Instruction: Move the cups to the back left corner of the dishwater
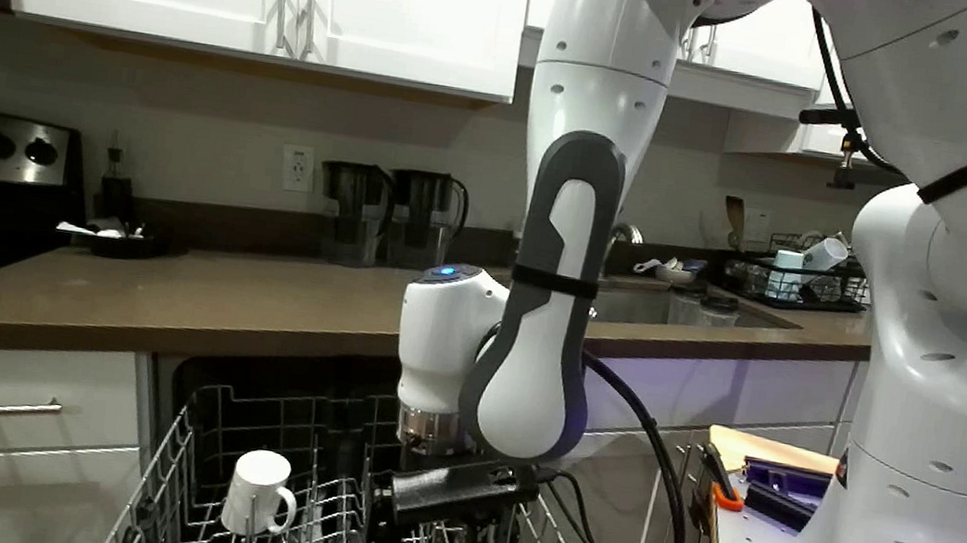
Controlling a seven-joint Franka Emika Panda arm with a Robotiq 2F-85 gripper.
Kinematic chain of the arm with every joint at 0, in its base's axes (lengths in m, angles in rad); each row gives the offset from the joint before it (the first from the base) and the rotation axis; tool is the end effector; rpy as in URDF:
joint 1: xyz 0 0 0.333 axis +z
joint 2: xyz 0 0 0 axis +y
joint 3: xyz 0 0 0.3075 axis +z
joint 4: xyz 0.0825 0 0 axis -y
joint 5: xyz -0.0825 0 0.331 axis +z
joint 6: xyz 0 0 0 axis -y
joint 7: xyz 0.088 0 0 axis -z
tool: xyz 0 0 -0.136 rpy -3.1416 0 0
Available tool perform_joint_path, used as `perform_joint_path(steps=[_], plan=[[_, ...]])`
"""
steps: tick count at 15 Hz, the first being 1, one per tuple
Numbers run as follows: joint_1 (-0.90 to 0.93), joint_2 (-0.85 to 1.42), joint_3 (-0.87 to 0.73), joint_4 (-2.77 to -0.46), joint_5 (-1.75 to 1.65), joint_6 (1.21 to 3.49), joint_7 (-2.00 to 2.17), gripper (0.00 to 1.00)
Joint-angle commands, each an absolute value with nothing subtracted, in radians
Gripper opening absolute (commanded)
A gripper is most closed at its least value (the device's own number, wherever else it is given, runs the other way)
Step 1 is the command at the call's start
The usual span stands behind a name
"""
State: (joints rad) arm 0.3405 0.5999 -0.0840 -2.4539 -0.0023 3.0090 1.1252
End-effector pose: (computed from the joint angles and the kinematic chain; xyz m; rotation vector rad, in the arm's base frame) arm 0.4224 0.1051 0.0789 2.8018 -1.2728 -0.0038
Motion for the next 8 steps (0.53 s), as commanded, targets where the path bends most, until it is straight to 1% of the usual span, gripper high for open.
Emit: perform_joint_path(steps=[1, 7, 8], plan=[[0.291, 0.589, -0.032, -2.481, 0.073, 3.019, 1.048, 1.00], [0.278, 0.600, 0.005, -2.478, 0.122, 3.020, 1.009, 1.00], [0.302, 0.601, -0.015, -2.478, 0.119, 3.019, 1.012, 1.00]])
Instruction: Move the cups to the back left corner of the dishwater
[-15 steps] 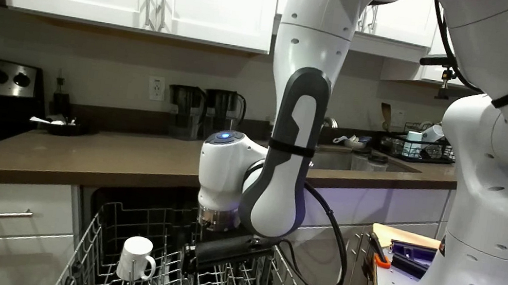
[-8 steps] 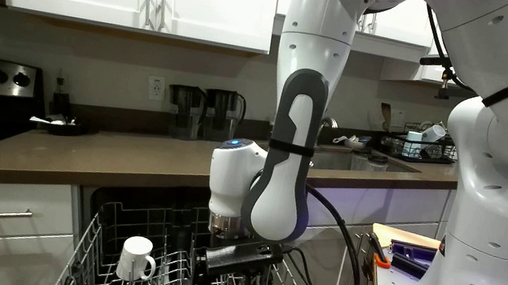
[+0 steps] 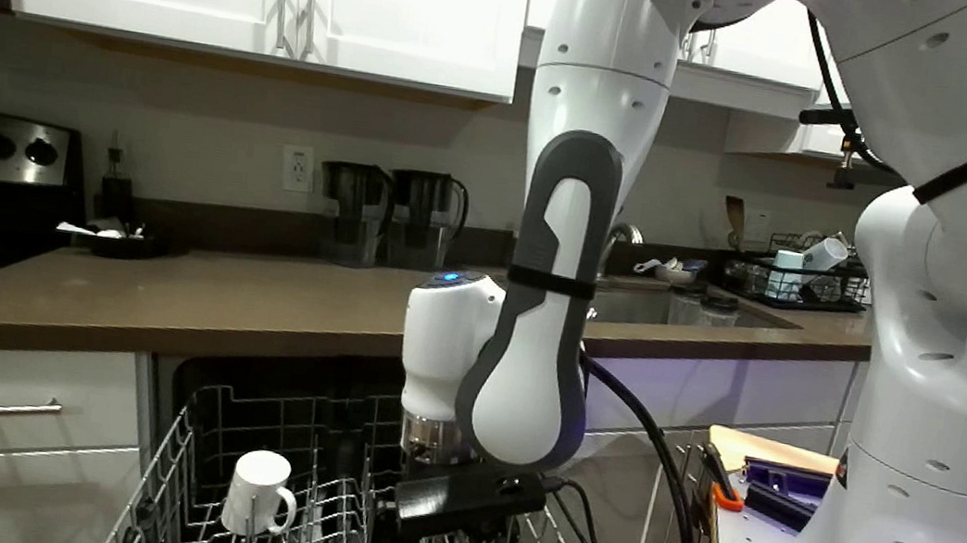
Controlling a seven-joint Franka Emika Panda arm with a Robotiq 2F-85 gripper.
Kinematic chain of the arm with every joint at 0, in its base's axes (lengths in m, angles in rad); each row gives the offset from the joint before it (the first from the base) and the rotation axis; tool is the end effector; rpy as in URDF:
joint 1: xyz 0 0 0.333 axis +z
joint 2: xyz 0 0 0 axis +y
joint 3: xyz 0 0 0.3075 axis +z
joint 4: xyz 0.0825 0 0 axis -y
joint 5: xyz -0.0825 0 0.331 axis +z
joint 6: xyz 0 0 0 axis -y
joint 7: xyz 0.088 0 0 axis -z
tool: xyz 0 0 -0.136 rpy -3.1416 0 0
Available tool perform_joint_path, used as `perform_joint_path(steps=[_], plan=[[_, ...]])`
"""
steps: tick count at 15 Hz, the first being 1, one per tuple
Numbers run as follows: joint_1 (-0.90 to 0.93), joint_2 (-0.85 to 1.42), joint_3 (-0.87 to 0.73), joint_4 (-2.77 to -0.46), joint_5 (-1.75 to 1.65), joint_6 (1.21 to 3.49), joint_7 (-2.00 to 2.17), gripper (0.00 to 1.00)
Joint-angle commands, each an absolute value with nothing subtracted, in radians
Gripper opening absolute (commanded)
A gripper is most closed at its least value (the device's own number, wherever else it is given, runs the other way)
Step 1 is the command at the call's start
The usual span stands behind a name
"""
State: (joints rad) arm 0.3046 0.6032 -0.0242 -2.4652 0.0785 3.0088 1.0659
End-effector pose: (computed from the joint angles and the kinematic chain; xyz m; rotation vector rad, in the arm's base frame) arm 0.4137 0.1117 0.0745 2.8177 -1.2918 -0.0658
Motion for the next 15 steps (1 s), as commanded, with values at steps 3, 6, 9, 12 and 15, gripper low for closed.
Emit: perform_joint_path(steps=[3, 6, 9, 12, 15], plan=[[0.322, 0.605, -0.030, -2.463, 0.124, 3.005, 1.029, 1.00], [0.321, 0.610, -0.028, -2.459, 0.119, 3.000, 1.021, 1.00], [0.321, 0.610, -0.028, -2.475, 0.126, 3.013, 1.028, 1.00], [0.318, 0.614, -0.026, -2.488, 0.135, 3.026, 1.033, 1.00], [0.305, 0.619, -0.014, -2.497, 0.151, 3.035, 1.028, 1.00]])
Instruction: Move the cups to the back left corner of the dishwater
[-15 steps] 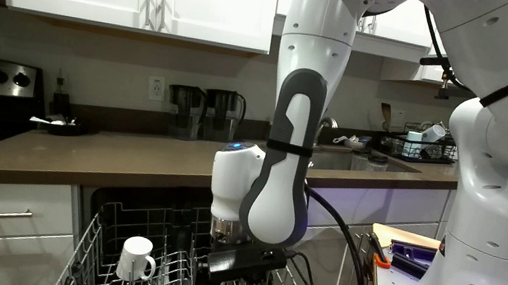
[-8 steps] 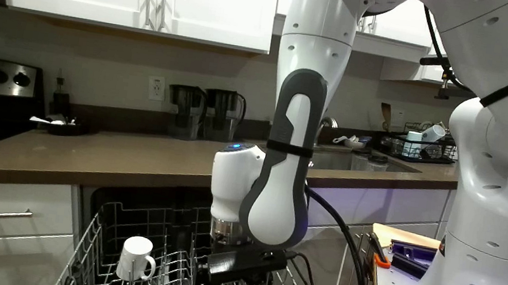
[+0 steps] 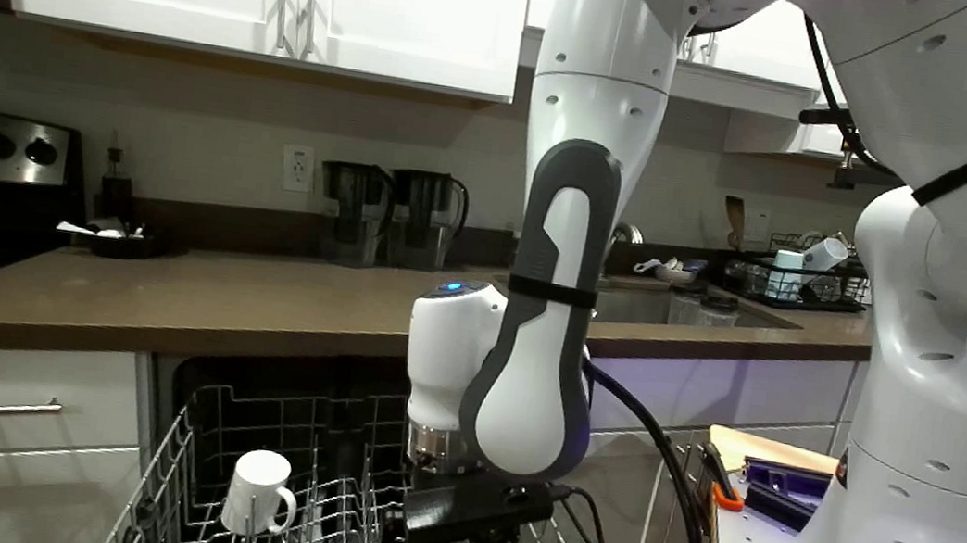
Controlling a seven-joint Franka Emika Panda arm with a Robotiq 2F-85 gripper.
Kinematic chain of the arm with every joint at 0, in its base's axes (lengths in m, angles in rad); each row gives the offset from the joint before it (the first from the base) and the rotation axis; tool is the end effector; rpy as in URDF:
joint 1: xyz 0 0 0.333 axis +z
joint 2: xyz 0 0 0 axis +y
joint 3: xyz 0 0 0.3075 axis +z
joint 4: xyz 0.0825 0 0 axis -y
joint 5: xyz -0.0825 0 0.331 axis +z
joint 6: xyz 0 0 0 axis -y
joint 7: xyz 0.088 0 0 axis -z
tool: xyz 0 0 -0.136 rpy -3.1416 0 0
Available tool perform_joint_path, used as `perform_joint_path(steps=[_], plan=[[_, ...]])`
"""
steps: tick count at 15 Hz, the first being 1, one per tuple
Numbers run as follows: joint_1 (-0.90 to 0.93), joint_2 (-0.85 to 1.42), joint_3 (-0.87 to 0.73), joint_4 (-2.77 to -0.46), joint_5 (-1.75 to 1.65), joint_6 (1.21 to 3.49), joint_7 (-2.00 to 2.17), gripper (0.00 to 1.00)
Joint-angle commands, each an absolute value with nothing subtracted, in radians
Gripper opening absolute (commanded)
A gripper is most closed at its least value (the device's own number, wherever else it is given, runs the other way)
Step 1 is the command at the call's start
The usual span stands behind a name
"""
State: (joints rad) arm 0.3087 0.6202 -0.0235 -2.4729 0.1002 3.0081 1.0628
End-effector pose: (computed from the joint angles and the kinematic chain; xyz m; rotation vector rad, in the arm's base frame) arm 0.4057 0.1098 0.0658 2.7943 -1.3047 -0.0968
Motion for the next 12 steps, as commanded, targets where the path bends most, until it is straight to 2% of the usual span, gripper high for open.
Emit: perform_joint_path(steps=[1, 12], plan=[[0.297, 0.625, -0.006, -2.496, 0.159, 3.041, 1.024, 1.00], [0.193, 0.692, 0.093, -2.467, 0.211, 3.057, 0.957, 1.00]])
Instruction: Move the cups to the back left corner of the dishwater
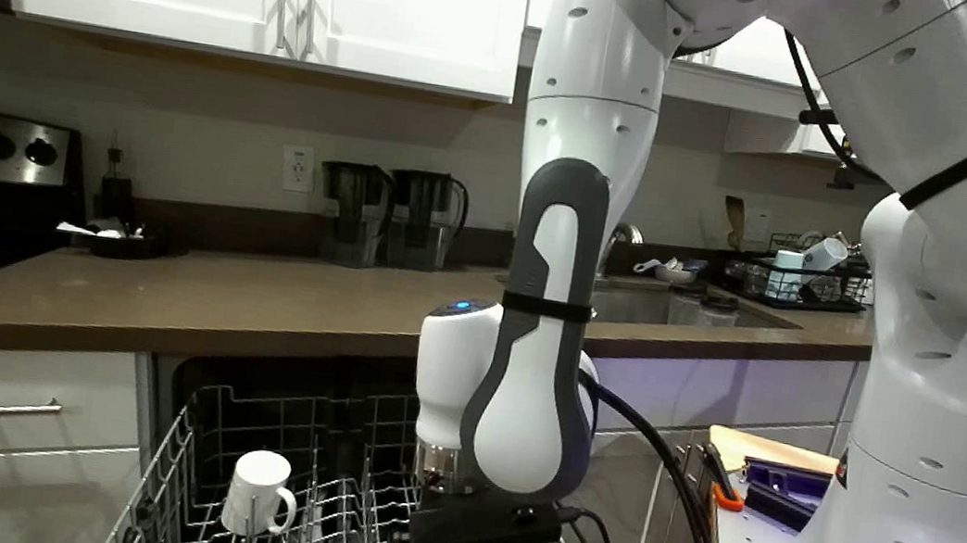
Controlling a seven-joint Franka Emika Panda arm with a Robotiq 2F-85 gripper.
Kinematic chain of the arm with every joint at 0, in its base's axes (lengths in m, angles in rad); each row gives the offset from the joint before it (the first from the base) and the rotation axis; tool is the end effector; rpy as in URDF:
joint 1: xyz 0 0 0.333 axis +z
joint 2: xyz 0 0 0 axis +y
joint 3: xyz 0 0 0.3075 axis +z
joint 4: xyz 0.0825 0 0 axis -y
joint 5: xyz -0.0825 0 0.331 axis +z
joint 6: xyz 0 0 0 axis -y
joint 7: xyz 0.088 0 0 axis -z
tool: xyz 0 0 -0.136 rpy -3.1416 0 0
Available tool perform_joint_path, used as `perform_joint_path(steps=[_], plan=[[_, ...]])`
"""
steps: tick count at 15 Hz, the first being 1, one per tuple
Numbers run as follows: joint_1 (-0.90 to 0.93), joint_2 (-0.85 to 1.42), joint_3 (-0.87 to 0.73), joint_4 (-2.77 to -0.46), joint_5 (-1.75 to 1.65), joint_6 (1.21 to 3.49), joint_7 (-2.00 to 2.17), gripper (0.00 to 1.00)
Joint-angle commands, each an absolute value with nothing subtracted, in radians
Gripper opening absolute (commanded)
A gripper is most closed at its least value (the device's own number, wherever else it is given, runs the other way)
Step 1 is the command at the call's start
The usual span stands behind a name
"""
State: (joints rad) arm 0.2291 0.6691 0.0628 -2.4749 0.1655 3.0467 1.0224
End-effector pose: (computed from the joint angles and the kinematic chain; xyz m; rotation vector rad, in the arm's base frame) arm 0.3953 0.1117 0.0481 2.7988 -1.3653 -0.1670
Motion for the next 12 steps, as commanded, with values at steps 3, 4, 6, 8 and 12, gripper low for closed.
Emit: perform_joint_path(steps=[3, 4, 6, 8, 12], plan=[[0.175, 0.712, 0.104, -2.462, 0.215, 3.061, 0.946, 1.00], [0.173, 0.722, 0.104, -2.459, 0.216, 3.067, 0.944, 1.00], [0.171, 0.738, 0.100, -2.449, 0.219, 3.077, 0.944, 1.00], [0.174, 0.753, 0.095, -2.436, 0.222, 3.077, 0.947, 1.00], [0.173, 0.786, 0.095, -2.410, 0.230, 3.082, 0.943, 1.00]])
